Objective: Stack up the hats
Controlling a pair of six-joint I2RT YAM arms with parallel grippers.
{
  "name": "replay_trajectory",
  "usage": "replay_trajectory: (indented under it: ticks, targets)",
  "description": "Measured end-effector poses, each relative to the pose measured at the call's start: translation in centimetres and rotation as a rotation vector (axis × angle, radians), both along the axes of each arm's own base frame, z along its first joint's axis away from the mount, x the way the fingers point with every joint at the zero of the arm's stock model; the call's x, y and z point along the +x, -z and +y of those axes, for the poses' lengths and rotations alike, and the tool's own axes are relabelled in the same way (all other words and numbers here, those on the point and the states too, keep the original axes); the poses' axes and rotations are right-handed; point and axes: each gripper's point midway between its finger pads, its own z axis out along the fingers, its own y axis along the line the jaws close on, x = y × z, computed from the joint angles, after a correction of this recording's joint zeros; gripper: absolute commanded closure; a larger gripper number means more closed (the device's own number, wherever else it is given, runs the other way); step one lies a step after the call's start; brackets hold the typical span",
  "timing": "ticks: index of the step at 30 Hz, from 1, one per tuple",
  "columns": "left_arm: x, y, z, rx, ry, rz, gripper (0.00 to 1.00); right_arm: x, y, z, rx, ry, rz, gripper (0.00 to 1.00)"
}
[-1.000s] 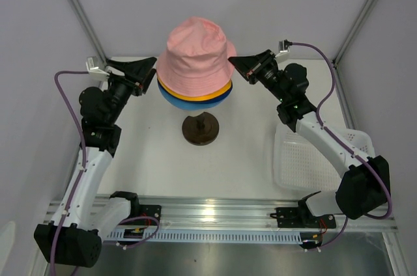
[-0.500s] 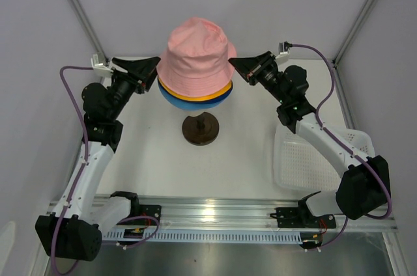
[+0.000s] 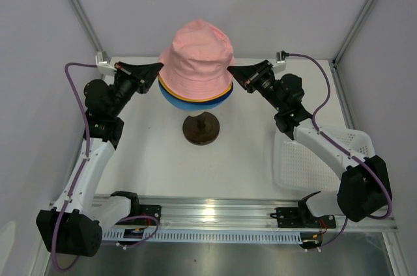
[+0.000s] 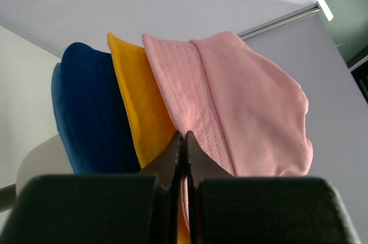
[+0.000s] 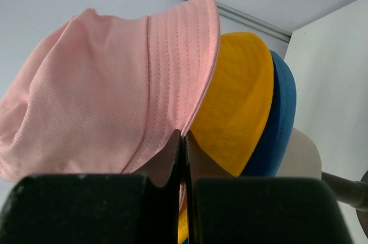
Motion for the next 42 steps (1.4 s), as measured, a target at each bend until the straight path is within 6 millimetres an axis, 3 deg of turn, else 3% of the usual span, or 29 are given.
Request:
replay_trajectory:
  ticks: [4, 14, 29, 42]
  targets:
    - [-0.3, 0.6, 0.2, 0.048, -0.016, 0.004, 0.99, -0.5, 1.0, -0.3, 0.011, 0.010, 0.008, 1.00]
    - [-2.3, 1.0, 1.3, 0.152, -0.087, -0.034, 0.99, -1.2, 1.2, 0.1, 0.026, -0.014, -0.008, 1.00]
    - [-2.8, 1.6, 2.1, 0.176, -0.154, -0.068, 0.99, 1.6, 1.2, 2.6, -0.043, -0.114, -0.045, 1.00]
    - [-2.2, 1.7, 1.9, 0.169, -0.152, -0.078, 0.99, 1.7, 1.1, 2.1, -0.131, -0.122, -0.044, 0.96]
